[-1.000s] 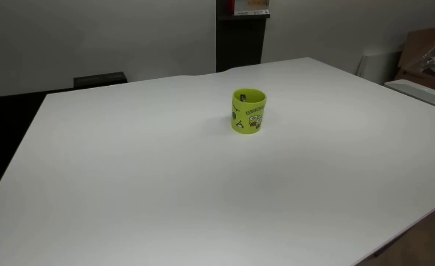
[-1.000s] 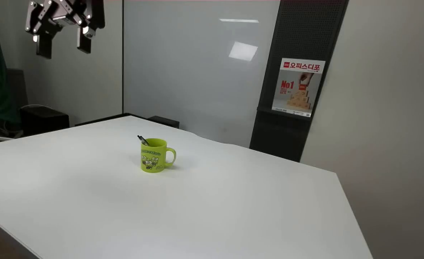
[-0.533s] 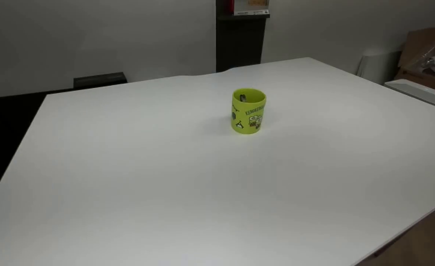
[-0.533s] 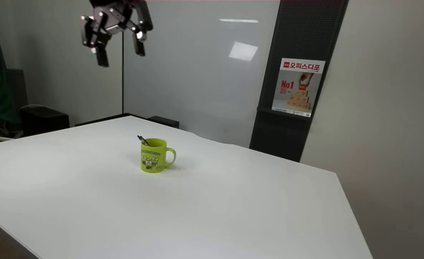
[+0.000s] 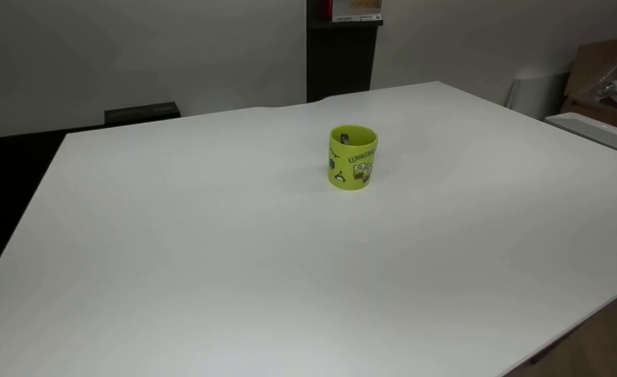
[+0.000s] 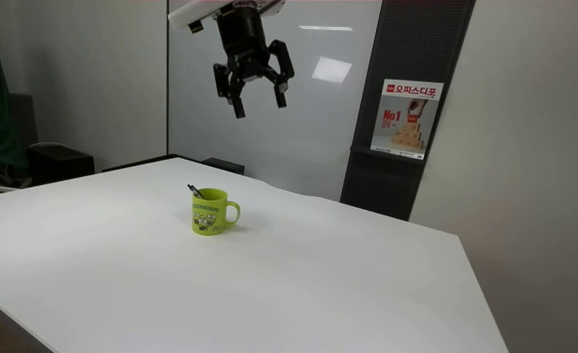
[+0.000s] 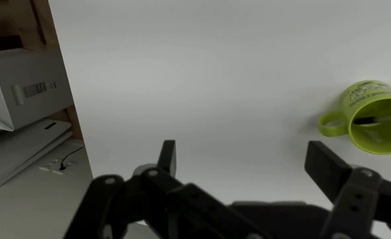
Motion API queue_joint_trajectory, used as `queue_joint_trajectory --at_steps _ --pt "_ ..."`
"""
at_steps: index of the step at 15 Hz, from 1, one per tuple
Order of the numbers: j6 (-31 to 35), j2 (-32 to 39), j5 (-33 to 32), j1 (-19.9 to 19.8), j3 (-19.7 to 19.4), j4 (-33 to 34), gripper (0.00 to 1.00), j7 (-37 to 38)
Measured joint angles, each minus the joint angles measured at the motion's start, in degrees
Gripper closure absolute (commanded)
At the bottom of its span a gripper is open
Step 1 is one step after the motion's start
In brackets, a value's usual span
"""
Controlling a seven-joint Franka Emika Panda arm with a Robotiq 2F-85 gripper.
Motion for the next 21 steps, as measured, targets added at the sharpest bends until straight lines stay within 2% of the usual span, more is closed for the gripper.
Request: queue_joint_trajectory --at_steps 5,12,16,21 --pt "1.44 0.38 0.01 1.32 -0.23 -0.12 0.0 -0.43" --pt "11.65 12.71 3.25 5.94 0.02 6.2 0.0 -5.47" --pt "12.99 20.16 7.77 8.5 1.11 11.95 0.0 -13.11" --pt "13.08 21.2 8.29 9.34 0.34 12.51 0.0 -13.59"
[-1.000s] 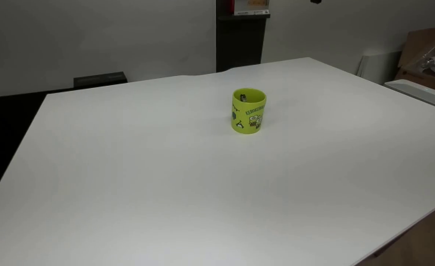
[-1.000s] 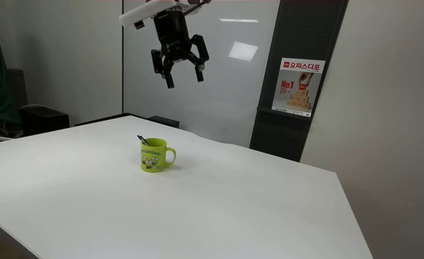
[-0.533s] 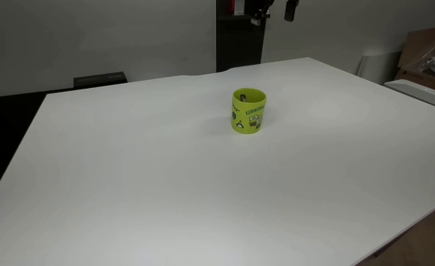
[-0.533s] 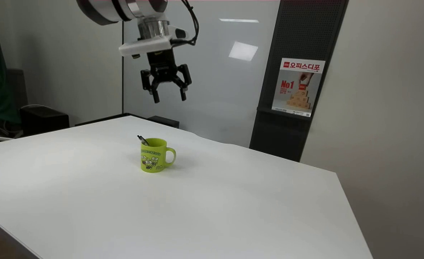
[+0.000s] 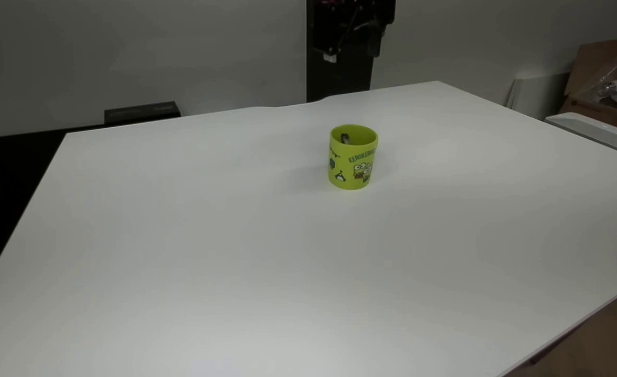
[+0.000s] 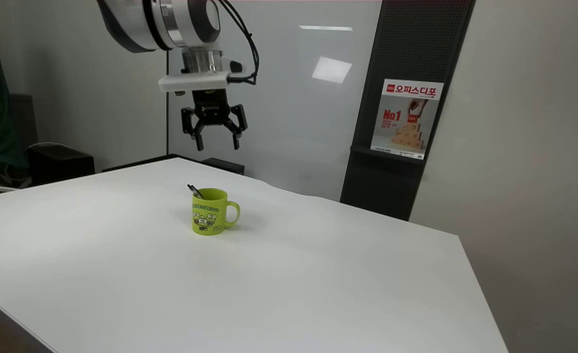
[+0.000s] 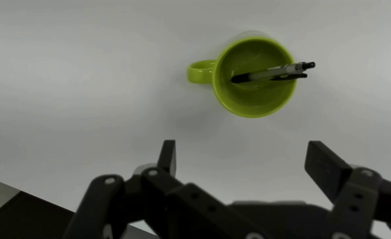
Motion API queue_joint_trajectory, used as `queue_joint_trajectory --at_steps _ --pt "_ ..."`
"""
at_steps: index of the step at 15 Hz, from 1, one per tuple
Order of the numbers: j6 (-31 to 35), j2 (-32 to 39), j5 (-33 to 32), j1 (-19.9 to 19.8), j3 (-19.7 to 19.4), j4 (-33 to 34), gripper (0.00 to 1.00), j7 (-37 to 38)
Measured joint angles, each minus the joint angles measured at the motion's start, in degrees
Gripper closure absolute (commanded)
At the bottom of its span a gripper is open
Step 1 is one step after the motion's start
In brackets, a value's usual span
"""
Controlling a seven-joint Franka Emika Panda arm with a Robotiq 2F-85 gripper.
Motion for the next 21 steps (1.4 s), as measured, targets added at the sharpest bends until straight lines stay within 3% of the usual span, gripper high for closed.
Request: queue_joint_trajectory --at_steps 14,21 --pt "1.08 2.7 -0.79 6.3 -0.26 -2.21 0.0 -0.28" --pt "6.33 2.16 -2.93 7.69 -2.3 -8.38 0.0 4.55"
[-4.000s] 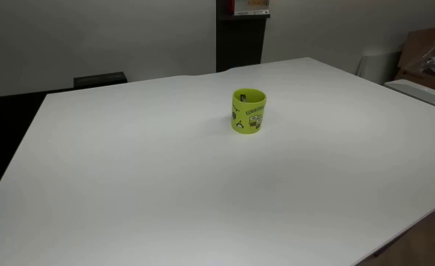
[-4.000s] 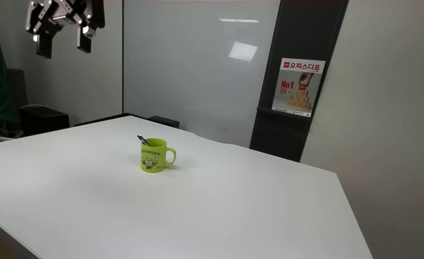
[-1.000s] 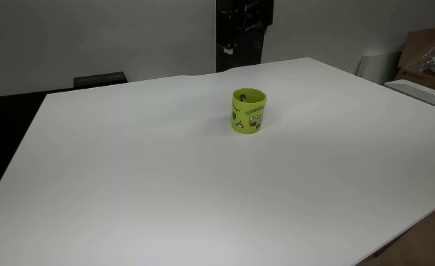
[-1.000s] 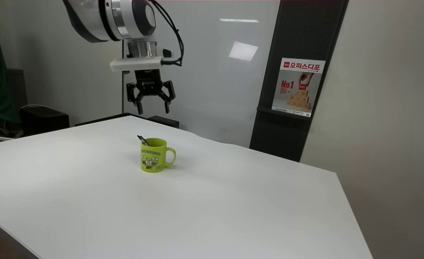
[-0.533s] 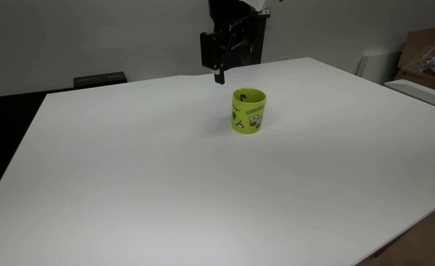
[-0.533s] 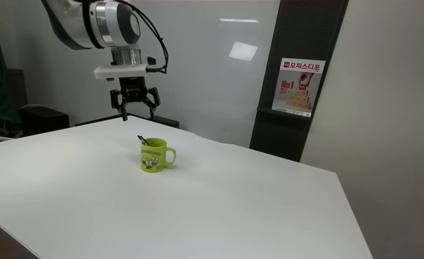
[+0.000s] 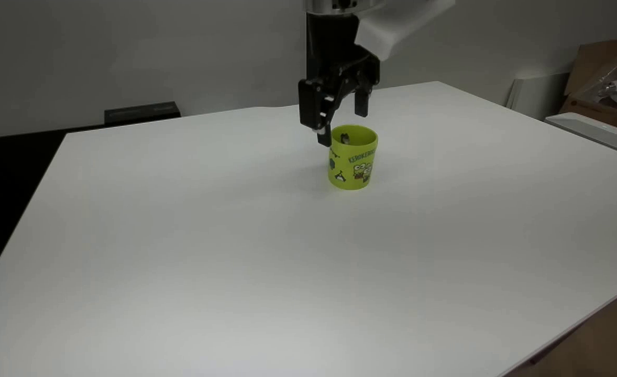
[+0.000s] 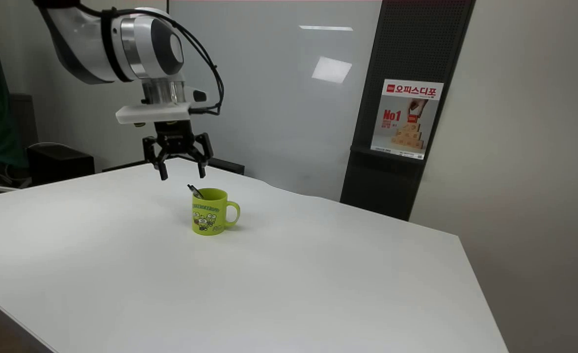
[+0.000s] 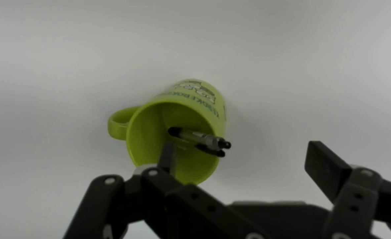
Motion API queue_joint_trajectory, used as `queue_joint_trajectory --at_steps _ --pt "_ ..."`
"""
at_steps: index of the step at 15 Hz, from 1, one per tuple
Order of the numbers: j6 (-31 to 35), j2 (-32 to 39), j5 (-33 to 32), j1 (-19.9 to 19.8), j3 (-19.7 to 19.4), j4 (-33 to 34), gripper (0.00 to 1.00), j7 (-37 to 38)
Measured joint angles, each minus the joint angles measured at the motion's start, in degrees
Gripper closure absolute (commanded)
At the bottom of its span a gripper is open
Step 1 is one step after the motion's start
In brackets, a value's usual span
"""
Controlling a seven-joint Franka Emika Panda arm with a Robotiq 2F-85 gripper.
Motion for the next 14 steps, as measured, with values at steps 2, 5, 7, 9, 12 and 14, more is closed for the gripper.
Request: queue_joint_trajectory --at_steps 2,5,7,9,12,14 --pt "2.25 -0.08 -1.12 0.26 -1.14 -1.98 0.0 1.59" --pt "4.92 -0.04 -2.55 0.5 -2.82 -3.71 0.0 2.82" --pt "6.07 0.05 -3.45 0.81 -3.92 -4.01 0.0 3.0" --pt "6.76 0.12 -3.92 1.13 -4.76 -4.01 0.0 3.01" --pt "7.46 0.13 -4.69 1.38 -5.21 -3.98 0.31 3.0" --pt "7.9 0.15 -4.81 1.61 -5.43 -3.97 0.47 3.0"
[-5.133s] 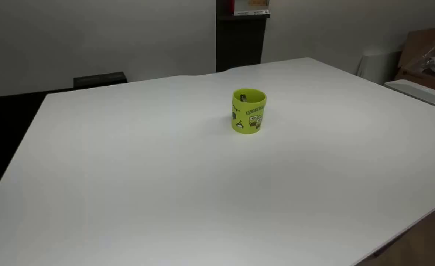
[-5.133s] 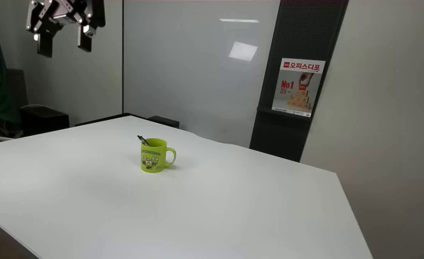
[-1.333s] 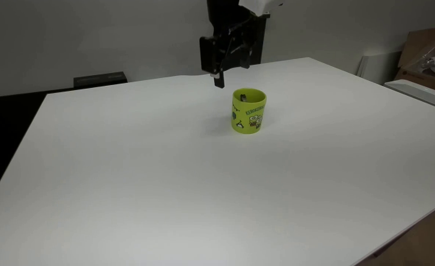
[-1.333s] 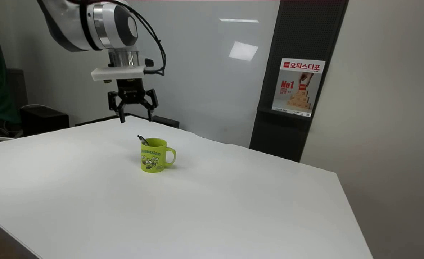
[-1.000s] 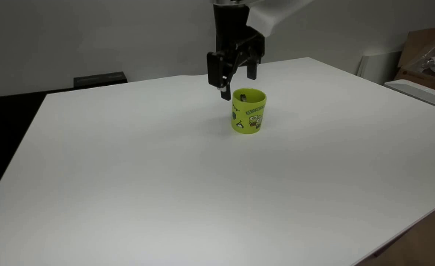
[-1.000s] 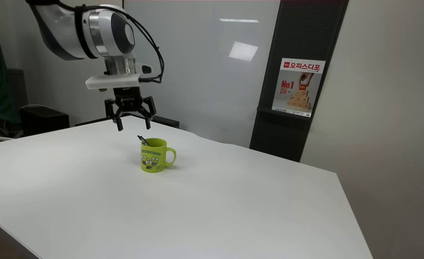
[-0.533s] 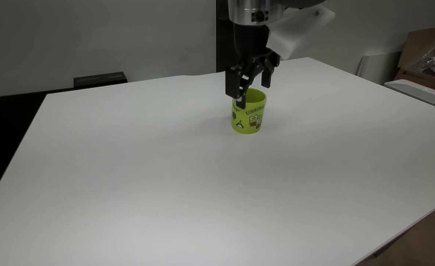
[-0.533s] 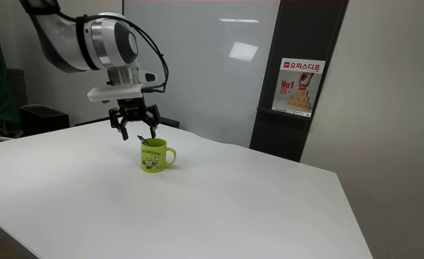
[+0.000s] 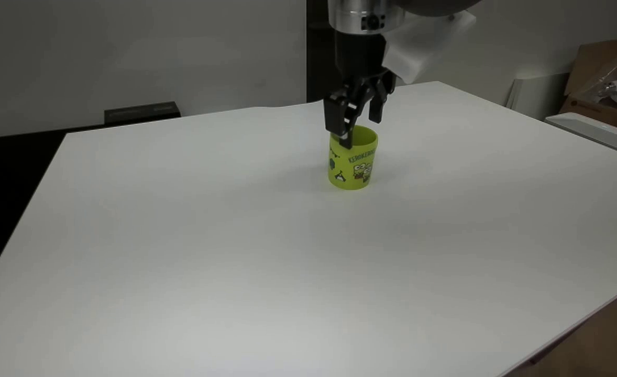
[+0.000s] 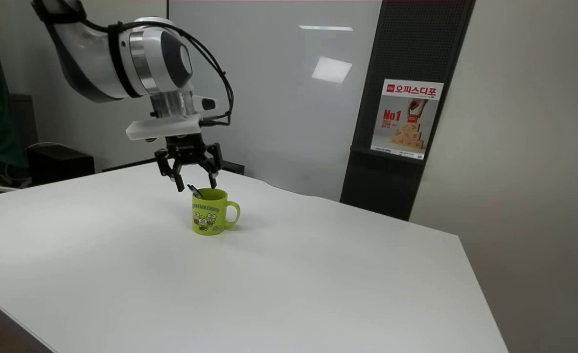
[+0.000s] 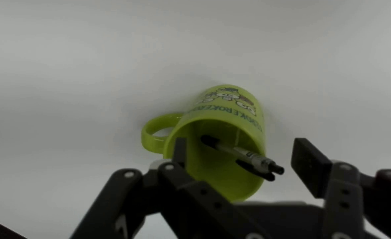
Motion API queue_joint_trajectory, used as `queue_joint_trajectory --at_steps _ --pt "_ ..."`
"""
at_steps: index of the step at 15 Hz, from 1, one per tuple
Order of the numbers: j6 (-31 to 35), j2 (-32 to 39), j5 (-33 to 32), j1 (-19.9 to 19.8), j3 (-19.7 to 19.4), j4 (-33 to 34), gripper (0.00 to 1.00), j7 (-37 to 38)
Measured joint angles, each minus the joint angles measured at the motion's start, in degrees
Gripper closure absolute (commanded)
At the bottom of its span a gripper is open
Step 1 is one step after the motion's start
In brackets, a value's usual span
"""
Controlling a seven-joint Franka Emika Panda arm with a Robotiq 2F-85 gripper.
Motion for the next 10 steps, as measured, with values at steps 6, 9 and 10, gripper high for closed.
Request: queue_joint_trajectory --at_steps 6,9,10 --pt "1.13 0.87 -1.18 0.42 -0.72 0.33 0.88 -0.12" --pt "1.79 1.7 -1.27 0.45 -0.9 0.93 1.0 -0.36" --pt "1.94 1.87 -1.27 0.46 -0.9 1.11 1.0 -0.49"
